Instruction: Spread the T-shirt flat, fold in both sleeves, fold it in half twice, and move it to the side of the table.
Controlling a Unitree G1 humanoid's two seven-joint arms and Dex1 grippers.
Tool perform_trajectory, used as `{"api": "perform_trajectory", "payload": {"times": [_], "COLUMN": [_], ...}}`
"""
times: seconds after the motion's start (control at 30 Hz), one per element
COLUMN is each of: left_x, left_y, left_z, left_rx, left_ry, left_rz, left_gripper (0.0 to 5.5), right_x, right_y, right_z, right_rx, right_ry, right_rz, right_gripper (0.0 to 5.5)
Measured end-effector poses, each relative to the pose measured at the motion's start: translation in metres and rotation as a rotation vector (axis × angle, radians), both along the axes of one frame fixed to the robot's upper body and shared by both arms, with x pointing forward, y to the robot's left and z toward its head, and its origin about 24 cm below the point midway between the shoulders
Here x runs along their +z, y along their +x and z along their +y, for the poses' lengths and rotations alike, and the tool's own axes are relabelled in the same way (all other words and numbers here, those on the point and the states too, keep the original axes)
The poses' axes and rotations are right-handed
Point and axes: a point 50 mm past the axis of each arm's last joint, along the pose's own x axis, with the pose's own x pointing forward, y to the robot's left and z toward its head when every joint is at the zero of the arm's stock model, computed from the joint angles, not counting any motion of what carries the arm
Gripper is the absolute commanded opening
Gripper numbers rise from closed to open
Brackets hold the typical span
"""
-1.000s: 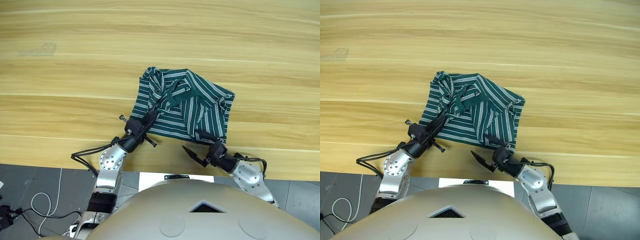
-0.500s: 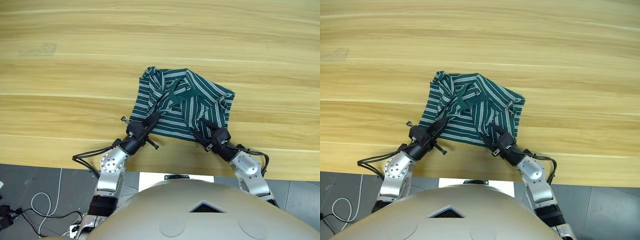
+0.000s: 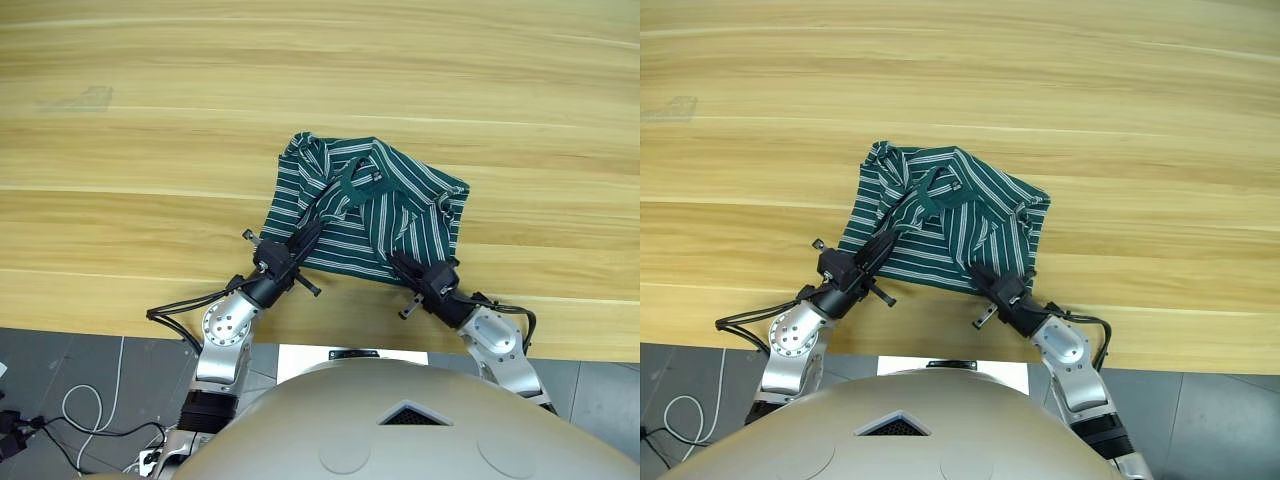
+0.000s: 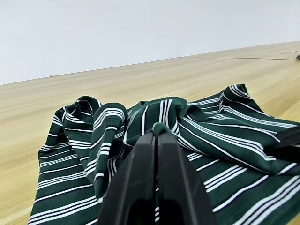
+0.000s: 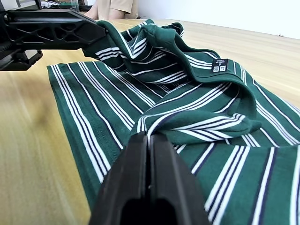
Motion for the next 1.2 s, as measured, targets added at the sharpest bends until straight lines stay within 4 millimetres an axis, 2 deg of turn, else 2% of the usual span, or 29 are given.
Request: {"api": "perform_trajectory", "payload": {"times": [0.17, 0.3, 0.43, 0.5, 0.57, 0.63, 0.73, 0.9, 1.03, 1.1, 1.2], "left_x": [0.0, 0.0, 0.018, 0.03, 0.032, 0.031, 0.029, 0.033, 0.036, 0.038, 0.04], "left_y": [0.0, 0.005, 0.029, 0.044, 0.062, 0.079, 0.088, 0.086, 0.067, 0.052, 0.028], "left_z": [0.0, -0.001, 0.019, 0.031, 0.042, 0.048, 0.045, 0.04, 0.044, 0.055, 0.087], "left_rx": [-0.001, 0.002, 0.065, 0.091, 0.111, 0.114, 0.089, 0.027, -0.037, -0.06, -0.016], "left_ry": [0.0, -0.007, -0.035, -0.049, -0.015, 0.016, 0.036, 0.024, -0.01, -0.044, -0.072], "left_rz": [0.002, -0.007, -0.113, -0.177, -0.199, -0.213, -0.237, -0.282, -0.32, -0.324, -0.319], "left_gripper": [0.0, 0.0, 0.0, 0.0, 0.0, 0.0, 0.0, 0.0, 0.0, 0.0, 0.0], "right_x": [0.003, 0.013, 0.042, 0.051, 0.053, 0.057, 0.06, 0.06, 0.064, 0.058, 0.058], "right_y": [0.006, 0.022, 0.062, 0.081, 0.099, 0.114, 0.124, 0.123, 0.099, 0.081, 0.063], "right_z": [-0.003, -0.012, -0.039, -0.056, -0.067, -0.067, -0.064, -0.061, -0.072, -0.085, -0.114], "right_rx": [-0.028, -0.084, -0.149, -0.189, -0.209, -0.201, -0.193, -0.125, 0.031, 0.093, 0.041], "right_ry": [-0.007, -0.026, -0.079, -0.134, -0.186, -0.201, -0.188, -0.179, -0.128, -0.13, -0.137], "right_rz": [-0.022, -0.091, -0.269, -0.337, -0.375, -0.427, -0.466, -0.497, -0.502, -0.465, -0.438], "right_gripper": [0.02, 0.02, 0.02, 0.02, 0.02, 0.02, 0.02, 0.02, 0.02, 0.02, 0.02]}}
